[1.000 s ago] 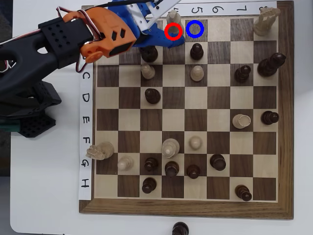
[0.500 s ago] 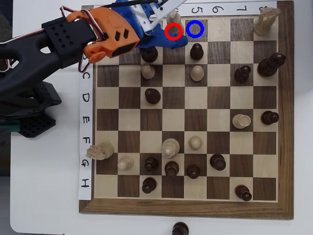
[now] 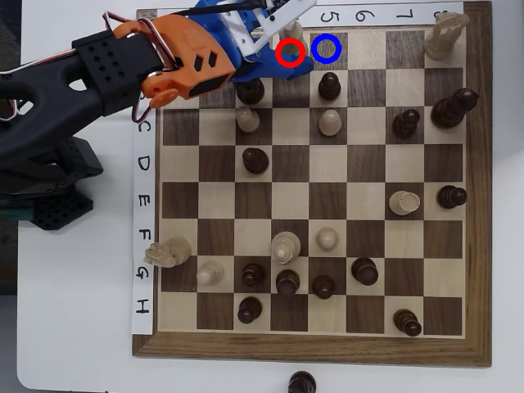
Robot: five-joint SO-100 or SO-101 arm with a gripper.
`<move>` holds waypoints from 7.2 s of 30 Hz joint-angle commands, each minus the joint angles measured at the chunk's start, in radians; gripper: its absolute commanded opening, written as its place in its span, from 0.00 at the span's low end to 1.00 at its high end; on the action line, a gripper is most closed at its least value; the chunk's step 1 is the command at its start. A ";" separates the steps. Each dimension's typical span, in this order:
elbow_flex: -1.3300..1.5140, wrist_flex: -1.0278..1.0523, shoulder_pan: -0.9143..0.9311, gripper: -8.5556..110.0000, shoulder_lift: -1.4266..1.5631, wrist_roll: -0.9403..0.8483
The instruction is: Move the piece to destination
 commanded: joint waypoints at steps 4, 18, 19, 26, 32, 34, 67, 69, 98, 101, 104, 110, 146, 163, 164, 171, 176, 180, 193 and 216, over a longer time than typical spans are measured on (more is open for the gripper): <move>-0.238 -0.044 0.035 0.22 0.023 0.239; -0.241 -0.023 0.040 0.14 0.031 0.295; -0.242 -0.020 0.041 0.13 0.031 0.304; -0.247 -0.012 0.049 0.10 0.035 0.339; -0.258 0.005 0.057 0.09 0.048 0.342; -0.270 0.014 0.058 0.09 0.057 0.348; -0.488 0.052 0.124 0.07 -0.104 0.311; -0.500 0.052 0.121 0.07 -0.117 0.307; -0.546 0.034 0.100 0.09 -0.236 0.278; -0.532 0.026 0.097 0.09 -0.236 0.276; -0.523 0.021 0.094 0.11 -0.235 0.255; -0.502 0.015 0.083 0.19 -0.219 0.268; -0.310 0.132 0.008 0.30 0.454 0.048; -0.084 0.561 0.311 0.37 0.765 -0.913; -0.075 0.577 0.353 0.37 0.775 -0.954; 0.064 0.460 0.673 0.31 0.851 -1.287; 0.091 0.457 0.914 0.29 0.890 -1.462; 0.129 0.459 1.123 0.27 0.951 -1.652; 0.463 0.405 1.733 0.22 1.330 -2.074; 0.706 0.830 2.220 0.21 1.626 -1.940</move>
